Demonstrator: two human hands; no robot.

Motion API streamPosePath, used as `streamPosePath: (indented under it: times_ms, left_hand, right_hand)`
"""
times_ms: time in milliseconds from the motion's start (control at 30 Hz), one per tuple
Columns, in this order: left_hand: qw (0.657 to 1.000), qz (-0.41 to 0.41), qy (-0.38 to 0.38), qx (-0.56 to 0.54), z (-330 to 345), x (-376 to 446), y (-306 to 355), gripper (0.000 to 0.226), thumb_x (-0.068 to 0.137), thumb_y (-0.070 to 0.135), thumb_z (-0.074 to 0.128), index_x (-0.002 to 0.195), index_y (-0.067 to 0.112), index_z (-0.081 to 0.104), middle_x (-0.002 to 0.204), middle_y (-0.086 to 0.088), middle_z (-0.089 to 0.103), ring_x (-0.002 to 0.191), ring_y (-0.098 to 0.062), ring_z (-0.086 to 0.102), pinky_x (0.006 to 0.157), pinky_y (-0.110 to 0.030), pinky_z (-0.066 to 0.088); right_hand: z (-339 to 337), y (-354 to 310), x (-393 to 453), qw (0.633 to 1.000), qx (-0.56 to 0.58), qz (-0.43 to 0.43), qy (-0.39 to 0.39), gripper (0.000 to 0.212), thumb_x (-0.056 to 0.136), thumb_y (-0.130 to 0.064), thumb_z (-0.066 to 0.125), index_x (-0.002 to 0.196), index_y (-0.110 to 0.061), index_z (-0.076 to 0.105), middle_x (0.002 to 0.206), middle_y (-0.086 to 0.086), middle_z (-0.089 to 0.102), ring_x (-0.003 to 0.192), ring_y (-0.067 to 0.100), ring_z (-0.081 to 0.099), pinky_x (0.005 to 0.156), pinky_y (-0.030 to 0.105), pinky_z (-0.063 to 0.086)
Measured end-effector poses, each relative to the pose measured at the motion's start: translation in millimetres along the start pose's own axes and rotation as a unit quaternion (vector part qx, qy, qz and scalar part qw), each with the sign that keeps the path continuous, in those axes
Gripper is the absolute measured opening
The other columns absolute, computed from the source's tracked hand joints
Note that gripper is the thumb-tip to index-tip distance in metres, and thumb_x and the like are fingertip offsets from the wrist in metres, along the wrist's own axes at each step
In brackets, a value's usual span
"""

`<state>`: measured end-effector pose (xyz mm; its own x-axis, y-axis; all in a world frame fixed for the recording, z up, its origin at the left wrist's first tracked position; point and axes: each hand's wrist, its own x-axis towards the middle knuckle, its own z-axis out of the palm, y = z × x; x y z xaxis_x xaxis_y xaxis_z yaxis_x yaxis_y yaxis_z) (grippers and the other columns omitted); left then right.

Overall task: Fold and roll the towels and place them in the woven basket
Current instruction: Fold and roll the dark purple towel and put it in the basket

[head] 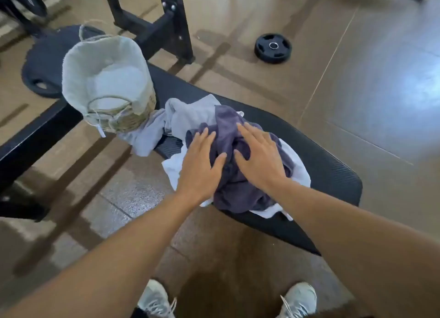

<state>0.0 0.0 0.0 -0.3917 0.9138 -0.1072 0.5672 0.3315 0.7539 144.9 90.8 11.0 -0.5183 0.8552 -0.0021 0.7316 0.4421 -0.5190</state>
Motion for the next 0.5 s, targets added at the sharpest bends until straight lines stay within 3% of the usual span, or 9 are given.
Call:
streamPosePath:
  times_ms: [67, 167, 300, 500]
  left_hand:
    - [0.998, 0.017, 0.024, 0.055, 25.8, 15.2, -22.1, 0.066, 0.1, 0.048, 0.045, 0.157, 0.019, 0.028, 0.167, 0.003, 0.018, 0.155, -0.014, 0.006, 0.126, -0.037, 0.006]
    - [0.988, 0.052, 0.023, 0.145, 63.7, 26.4, -50.3, 0.071, 0.096, 0.062, 0.024, 0.157, 0.027, 0.026, 0.167, 0.006, 0.02, 0.155, -0.014, 0.002, 0.125, -0.037, -0.005]
    - [0.974, 0.096, 0.094, 0.181, 94.3, 26.0, -66.4, 0.061, 0.099, 0.06, 0.022, 0.155, 0.038, 0.029, 0.165, 0.012, 0.024, 0.155, -0.017, 0.005, 0.125, -0.04, -0.005]
    - [0.982, 0.097, 0.066, 0.146, 96.9, 17.3, -62.2, 0.055, 0.101, 0.055, 0.029, 0.154, 0.04, 0.031, 0.164, 0.014, 0.023, 0.155, -0.015, 0.0, 0.124, -0.041, -0.009]
  right_hand:
    - [20.1, 28.0, 11.4, 0.997, -0.057, -0.049, -0.01, 0.066, 0.092, -0.041, 0.058, 0.154, -0.026, 0.04, 0.159, 0.004, 0.042, 0.145, 0.026, 0.038, 0.119, 0.044, 0.03]
    - [48.7, 63.0, 19.6, 0.993, -0.091, -0.07, 0.007, 0.064, 0.092, -0.054, 0.044, 0.151, -0.028, 0.045, 0.147, 0.002, 0.056, 0.134, 0.028, 0.051, 0.112, 0.044, 0.037]
    - [74.6, 80.7, 14.1, 0.986, -0.053, -0.097, 0.122, 0.059, 0.092, -0.046, 0.057, 0.146, -0.025, 0.049, 0.137, 0.003, 0.063, 0.124, 0.028, 0.056, 0.11, 0.042, 0.04]
    - [79.1, 85.5, 4.1, 0.985, -0.016, -0.112, 0.13, 0.063, 0.091, -0.035, 0.062, 0.15, -0.034, 0.041, 0.136, 0.002, 0.058, 0.122, 0.028, 0.054, 0.109, 0.043, 0.04]
